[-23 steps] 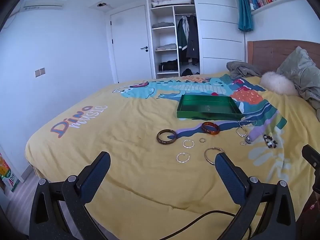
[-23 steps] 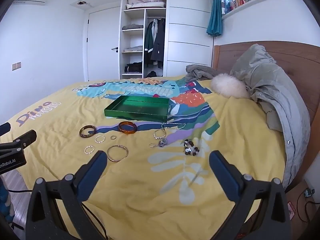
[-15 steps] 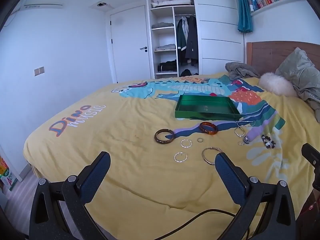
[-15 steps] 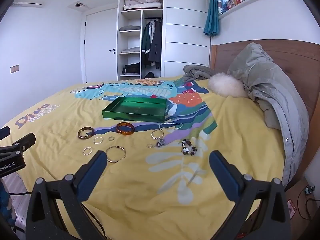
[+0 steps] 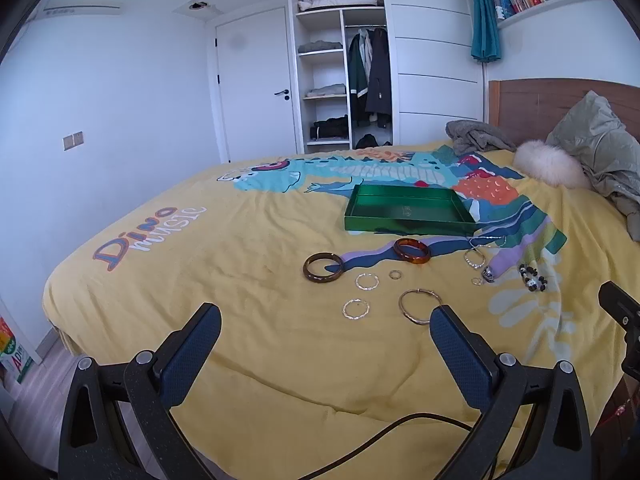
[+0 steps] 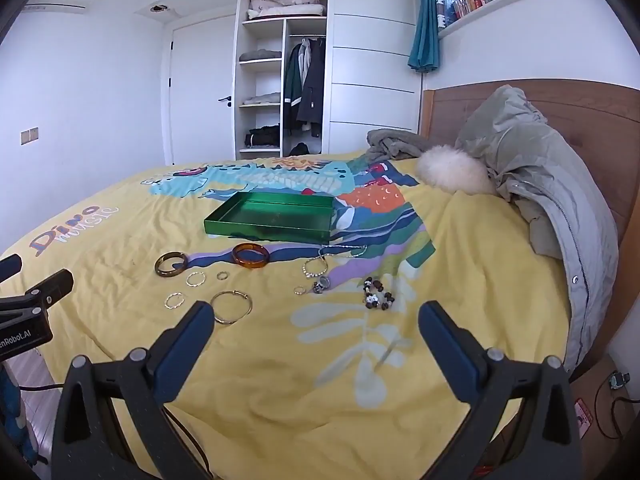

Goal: Organize jewelry

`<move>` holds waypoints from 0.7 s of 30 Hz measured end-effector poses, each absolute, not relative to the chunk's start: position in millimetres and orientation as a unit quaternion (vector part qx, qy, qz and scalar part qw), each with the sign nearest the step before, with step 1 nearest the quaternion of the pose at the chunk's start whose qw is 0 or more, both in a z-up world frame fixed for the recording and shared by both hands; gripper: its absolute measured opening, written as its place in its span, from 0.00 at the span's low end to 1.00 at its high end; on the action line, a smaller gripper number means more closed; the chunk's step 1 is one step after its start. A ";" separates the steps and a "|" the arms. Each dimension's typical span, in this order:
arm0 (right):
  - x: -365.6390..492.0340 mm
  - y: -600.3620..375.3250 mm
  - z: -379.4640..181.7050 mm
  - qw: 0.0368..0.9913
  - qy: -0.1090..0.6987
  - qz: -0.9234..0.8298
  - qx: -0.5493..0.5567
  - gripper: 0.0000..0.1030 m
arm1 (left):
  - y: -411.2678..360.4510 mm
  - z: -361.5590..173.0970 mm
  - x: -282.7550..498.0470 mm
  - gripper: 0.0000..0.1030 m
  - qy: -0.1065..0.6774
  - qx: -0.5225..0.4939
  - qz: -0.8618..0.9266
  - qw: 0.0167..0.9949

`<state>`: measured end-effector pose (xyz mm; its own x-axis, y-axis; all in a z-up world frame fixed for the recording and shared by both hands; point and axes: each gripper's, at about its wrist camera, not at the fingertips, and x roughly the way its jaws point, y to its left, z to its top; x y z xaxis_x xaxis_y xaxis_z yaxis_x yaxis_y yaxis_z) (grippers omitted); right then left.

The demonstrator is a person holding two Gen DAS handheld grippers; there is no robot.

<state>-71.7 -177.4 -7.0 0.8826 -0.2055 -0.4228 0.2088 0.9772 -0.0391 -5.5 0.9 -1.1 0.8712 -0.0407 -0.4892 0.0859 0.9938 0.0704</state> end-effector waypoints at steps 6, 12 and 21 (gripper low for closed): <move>-72.1 -176.7 -7.5 0.971 0.215 -0.106 0.004 1.00 | -0.9 -0.6 -6.6 1.00 0.245 0.042 -0.024 0.968; -73.4 -181.8 -6.3 0.971 0.211 -0.109 0.005 1.00 | -2.1 -2.6 -6.1 1.00 0.244 0.042 -0.022 0.969; -72.6 -182.4 -4.3 0.972 0.210 -0.106 0.004 1.00 | 0.5 -0.6 -5.7 1.00 0.242 0.038 -0.032 0.969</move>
